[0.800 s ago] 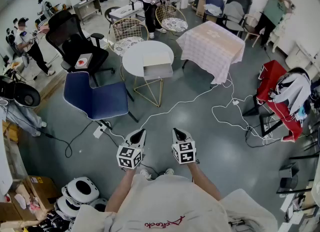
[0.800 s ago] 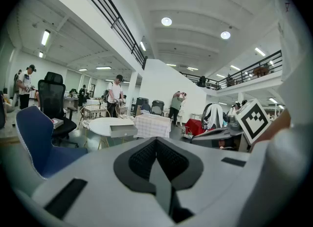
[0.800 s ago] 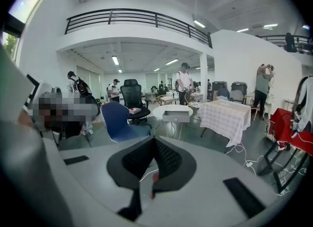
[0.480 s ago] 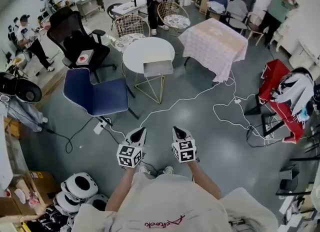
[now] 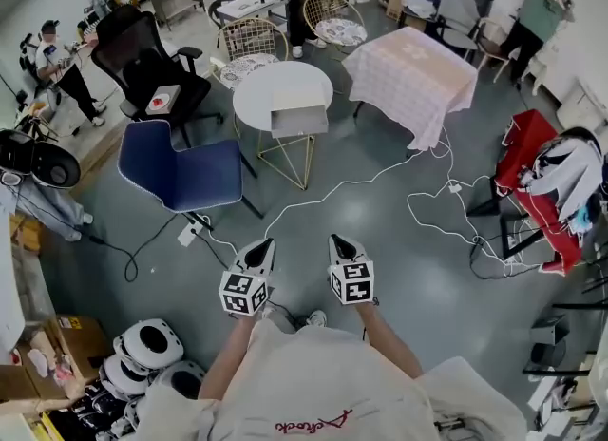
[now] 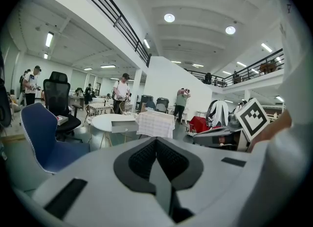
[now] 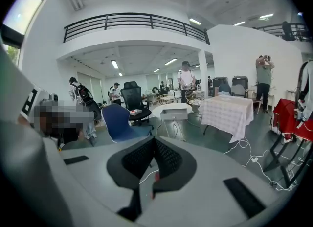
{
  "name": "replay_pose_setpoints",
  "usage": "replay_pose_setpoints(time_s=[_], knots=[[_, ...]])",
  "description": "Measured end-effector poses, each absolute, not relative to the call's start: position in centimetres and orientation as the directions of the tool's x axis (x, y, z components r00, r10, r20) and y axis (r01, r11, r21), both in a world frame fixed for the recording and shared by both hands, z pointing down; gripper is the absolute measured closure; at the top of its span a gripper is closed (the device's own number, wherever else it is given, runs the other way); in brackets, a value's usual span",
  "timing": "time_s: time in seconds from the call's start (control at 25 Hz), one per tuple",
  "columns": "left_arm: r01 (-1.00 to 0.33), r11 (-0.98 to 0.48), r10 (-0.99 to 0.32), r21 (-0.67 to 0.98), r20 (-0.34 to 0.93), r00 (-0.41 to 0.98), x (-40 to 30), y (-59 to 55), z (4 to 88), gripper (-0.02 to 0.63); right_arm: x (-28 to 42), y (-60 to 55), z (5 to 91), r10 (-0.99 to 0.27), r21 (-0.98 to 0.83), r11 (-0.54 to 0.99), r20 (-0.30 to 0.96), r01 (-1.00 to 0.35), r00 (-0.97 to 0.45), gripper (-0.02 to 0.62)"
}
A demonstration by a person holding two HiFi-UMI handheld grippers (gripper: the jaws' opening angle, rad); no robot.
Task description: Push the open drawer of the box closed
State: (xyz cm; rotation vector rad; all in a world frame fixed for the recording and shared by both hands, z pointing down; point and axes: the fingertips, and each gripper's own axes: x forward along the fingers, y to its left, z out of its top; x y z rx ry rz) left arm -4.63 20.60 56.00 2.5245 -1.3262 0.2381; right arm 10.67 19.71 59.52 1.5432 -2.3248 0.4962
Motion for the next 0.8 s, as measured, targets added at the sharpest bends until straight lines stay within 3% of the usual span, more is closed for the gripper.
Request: replay_pose_setpoints(time_s=[0.8], knots=[[-0.799,-0.575,-0.751,0.173,0.277,0.600,-1.5,15.9,56.6,0.594,13.3,15.8,60.5,-0.821,-0.111,0.337,0.451,-0.935,-0.350,0.580]])
